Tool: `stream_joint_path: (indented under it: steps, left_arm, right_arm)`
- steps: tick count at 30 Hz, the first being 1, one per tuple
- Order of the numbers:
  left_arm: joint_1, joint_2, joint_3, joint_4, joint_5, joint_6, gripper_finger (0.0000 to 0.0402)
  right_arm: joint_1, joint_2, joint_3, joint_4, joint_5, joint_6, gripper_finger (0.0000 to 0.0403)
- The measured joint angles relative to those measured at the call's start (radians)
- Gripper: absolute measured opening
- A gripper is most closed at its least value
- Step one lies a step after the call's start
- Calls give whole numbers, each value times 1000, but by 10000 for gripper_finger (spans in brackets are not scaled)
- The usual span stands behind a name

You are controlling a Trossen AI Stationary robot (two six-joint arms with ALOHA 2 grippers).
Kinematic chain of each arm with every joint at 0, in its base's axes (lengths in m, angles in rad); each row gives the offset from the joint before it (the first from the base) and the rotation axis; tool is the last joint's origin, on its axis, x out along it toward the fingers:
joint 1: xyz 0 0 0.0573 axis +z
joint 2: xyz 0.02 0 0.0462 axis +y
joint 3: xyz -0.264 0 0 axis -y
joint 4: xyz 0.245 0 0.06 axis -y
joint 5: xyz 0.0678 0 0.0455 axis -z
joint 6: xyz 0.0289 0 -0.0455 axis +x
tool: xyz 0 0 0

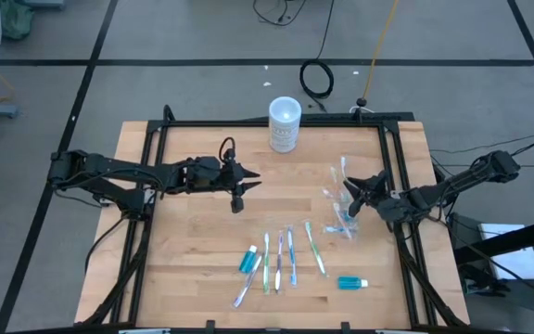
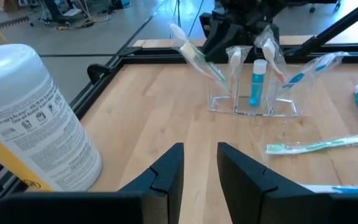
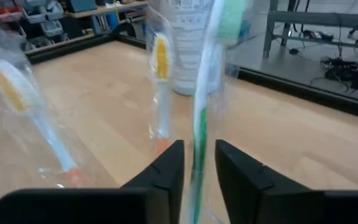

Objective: Pick & Place toothbrushing station
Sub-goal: Put the left green toothbrush into the transparent organizer

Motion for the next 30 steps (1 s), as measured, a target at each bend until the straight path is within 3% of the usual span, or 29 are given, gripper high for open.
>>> stream_joint_path:
  steps: [7, 15, 22, 30]
  left_arm:
    - [0, 0, 0, -2, 0, -38, 104]
    - [0, 0, 0, 2, 0, -46, 104]
    - [-2, 0, 0, 2, 15, -61, 104]
    - [-23, 12, 0, -2, 323, -132, 104]
  right_arm:
    - [0, 0, 0, 65, -126, -97, 133]
    - [-2, 0, 0, 392, 27, -432, 138]
    - [-2, 16, 0, 429, 5, -394, 131]
    - [-2, 167, 0, 707, -272, -400, 116]
